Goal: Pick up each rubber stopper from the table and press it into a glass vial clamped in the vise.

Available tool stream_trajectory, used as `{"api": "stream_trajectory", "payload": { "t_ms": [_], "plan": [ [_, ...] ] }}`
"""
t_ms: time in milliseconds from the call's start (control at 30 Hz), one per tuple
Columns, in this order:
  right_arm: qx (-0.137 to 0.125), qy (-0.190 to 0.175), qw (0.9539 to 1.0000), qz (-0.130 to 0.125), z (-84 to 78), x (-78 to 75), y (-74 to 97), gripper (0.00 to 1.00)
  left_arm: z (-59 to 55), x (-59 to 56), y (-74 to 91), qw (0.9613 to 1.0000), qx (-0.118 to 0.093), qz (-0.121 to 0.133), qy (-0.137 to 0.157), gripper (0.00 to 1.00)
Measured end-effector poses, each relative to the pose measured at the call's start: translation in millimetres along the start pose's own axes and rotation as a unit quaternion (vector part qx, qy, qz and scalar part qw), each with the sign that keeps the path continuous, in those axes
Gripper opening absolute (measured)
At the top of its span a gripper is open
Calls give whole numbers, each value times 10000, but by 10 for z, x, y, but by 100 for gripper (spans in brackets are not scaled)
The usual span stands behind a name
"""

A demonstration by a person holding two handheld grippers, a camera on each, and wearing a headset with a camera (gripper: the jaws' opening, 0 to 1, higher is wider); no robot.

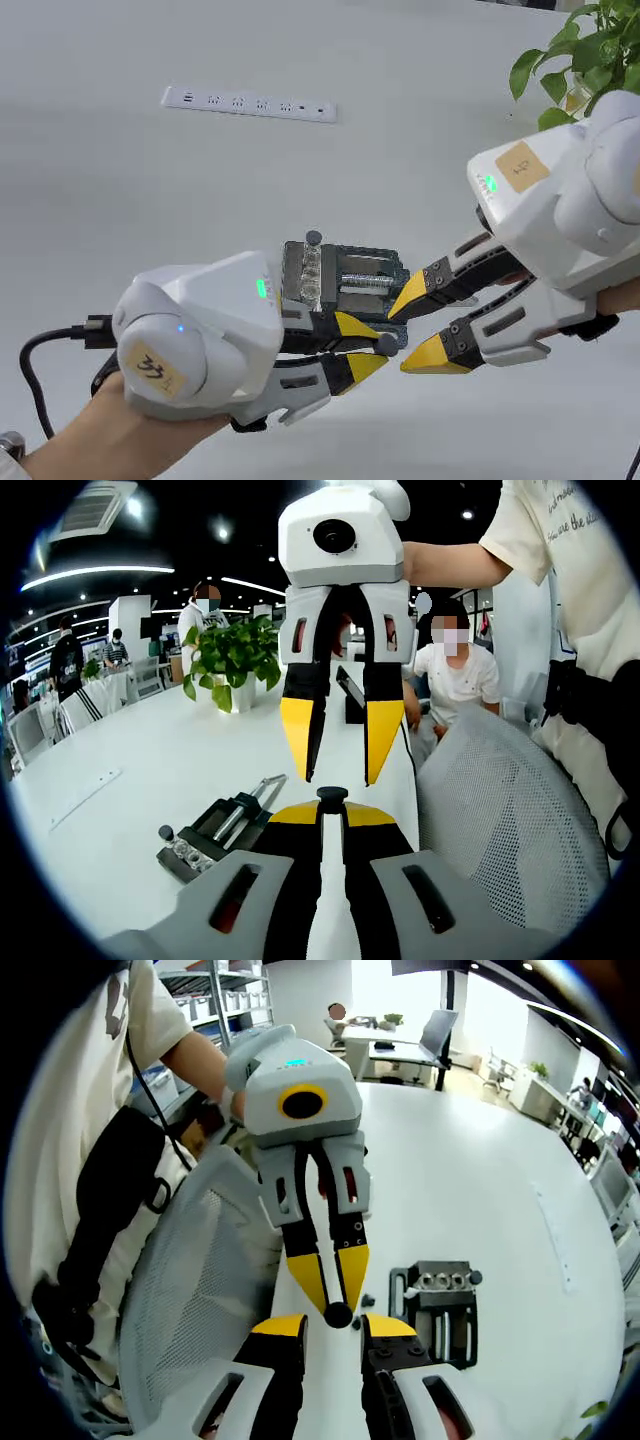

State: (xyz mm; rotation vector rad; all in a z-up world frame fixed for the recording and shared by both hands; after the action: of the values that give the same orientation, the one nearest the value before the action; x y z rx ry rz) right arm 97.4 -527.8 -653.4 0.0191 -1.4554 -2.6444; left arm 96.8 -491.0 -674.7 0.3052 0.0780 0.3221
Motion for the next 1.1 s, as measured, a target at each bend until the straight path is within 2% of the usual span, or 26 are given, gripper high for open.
{"api": "stream_trajectory", "payload": {
  "t_ms": [333,733,800,1100],
  "plan": [
    [182,310,9994,-15,-27,-23,-19,12,40,-41,-7,10000,-49,-24,39,3],
    [207,405,9990,1,-15,-20,-42,10,63,-51,-22,9998,-119,-18,187,3],
    [221,419,9989,-4,-20,-18,-46,9,69,-47,-19,9994,-166,-17,288,3],
    [270,507,9983,-13,-25,-14,-54,8,46,-51,-16,9992,-171,-25,358,3]
  ]
}}
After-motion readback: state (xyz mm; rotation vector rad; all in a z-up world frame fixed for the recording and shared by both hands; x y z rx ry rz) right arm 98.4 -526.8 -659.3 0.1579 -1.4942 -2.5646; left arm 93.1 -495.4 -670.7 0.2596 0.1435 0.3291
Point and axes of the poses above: the centre of the closed fingertips' face, and the gripper's own axes: y roughly backward along the fingers, x roughly to its left, z roughly out of its top, the point moved 3 cm from there along y, roughly backward along the fingers
